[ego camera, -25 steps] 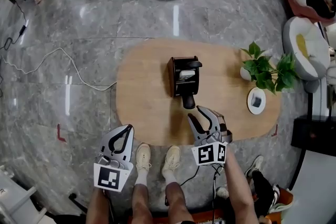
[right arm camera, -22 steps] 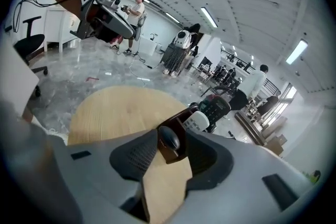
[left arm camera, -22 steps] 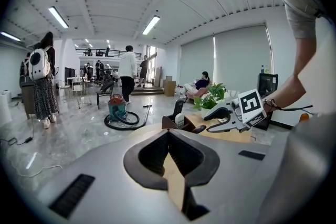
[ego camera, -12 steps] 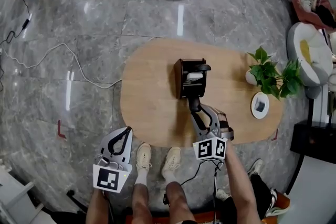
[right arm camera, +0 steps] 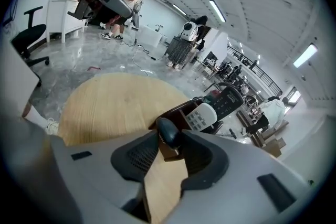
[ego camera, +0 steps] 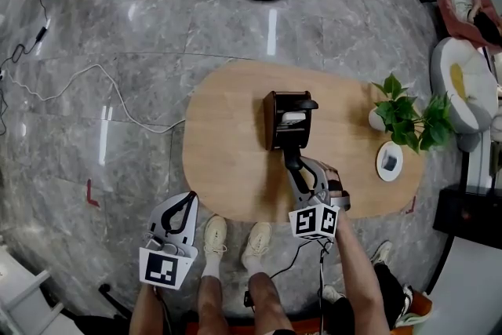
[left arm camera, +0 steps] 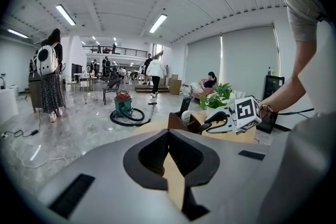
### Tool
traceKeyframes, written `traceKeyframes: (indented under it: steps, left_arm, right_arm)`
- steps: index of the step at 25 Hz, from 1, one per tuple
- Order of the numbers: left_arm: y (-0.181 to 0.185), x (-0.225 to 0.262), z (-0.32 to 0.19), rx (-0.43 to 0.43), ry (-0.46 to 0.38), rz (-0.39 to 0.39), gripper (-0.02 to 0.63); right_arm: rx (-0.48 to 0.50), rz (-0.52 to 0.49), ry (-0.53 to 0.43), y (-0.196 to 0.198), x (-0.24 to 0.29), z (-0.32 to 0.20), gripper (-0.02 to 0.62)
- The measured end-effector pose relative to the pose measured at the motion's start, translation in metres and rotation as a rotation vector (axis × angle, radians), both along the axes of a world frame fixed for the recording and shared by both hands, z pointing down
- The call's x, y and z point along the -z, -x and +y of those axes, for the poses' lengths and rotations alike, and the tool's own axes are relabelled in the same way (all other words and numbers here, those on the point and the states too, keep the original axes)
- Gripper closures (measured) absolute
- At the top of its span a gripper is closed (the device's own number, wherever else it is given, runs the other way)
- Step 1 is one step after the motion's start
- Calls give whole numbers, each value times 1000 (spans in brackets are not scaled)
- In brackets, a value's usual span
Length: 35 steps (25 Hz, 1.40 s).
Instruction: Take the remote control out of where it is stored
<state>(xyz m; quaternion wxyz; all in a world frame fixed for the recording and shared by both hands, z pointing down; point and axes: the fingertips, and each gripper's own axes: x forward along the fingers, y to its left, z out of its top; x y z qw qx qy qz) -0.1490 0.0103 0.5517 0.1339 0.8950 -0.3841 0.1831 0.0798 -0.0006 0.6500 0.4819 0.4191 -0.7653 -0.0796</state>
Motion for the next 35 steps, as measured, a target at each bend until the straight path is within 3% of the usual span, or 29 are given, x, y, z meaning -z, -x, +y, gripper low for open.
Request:
traceKeyframes:
  steps: [6,21,35]
  left_arm:
    - [-1,5,3,-3,9,0,601]
    - [0,44,-3,-15,-35,2,601]
    - [20,50,3,6,-46,4,601]
  right_arm:
    - [-6,9,-17,-3,12,-4,491]
    - [-16,-2,-70,4,61,-1,505]
    - [55,-34,-222,47,127,6,505]
